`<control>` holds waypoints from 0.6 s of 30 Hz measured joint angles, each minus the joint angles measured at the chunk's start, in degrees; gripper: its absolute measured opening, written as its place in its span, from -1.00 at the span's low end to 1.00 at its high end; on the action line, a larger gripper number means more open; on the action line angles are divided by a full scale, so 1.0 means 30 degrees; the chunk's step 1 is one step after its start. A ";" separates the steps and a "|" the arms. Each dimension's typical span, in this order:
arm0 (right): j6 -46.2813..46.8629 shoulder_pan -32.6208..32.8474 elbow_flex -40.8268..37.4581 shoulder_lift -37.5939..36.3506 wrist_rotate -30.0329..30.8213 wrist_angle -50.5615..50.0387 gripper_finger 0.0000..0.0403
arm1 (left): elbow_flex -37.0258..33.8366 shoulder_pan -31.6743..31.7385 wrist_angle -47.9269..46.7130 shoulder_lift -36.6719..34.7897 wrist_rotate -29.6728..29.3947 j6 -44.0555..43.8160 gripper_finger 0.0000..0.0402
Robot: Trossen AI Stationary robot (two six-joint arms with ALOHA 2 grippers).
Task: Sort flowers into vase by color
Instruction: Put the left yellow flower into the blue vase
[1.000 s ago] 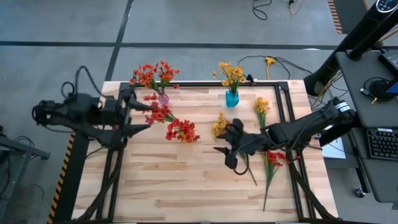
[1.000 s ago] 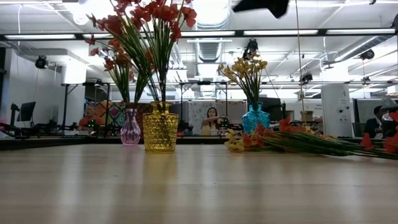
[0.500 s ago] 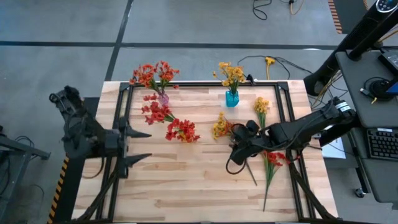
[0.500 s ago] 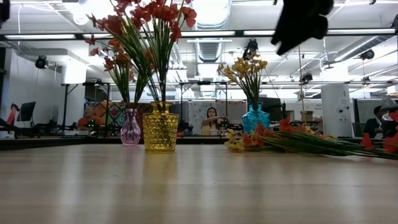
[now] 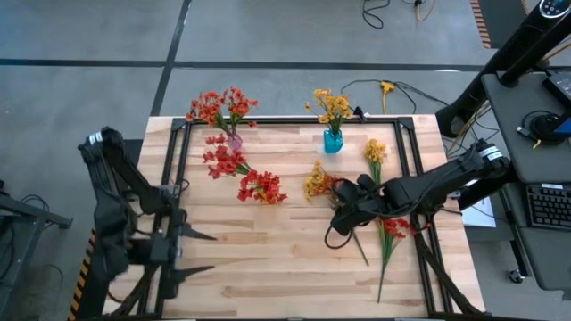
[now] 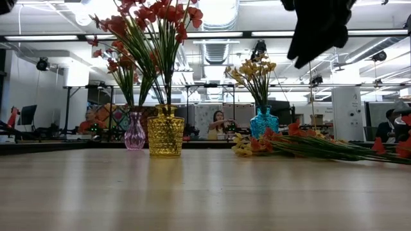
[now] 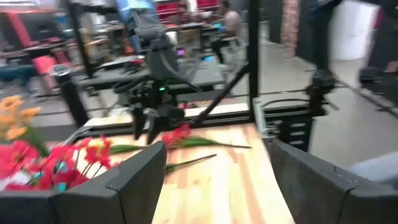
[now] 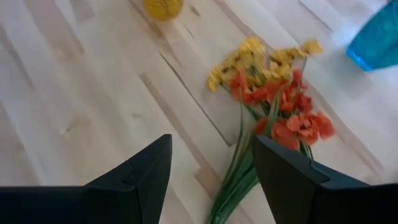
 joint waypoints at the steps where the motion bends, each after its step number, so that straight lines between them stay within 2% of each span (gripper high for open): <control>1: 0.0245 0.0000 -0.0261 0.0000 -0.0003 -0.0001 0.07 | 0.0000 0.0000 0.0010 0.0414 -0.0344 -0.0317 0.34; 10: 0.3230 0.0000 -0.2752 0.0000 -0.0011 -0.0017 0.07 | 0.0000 0.0000 0.0448 0.3126 -0.0275 -0.0588 0.34; 18: 0.4518 0.0000 -0.4388 0.0000 -0.0180 0.0015 0.07 | 0.0000 0.0000 0.0410 0.4099 0.0008 0.0298 0.34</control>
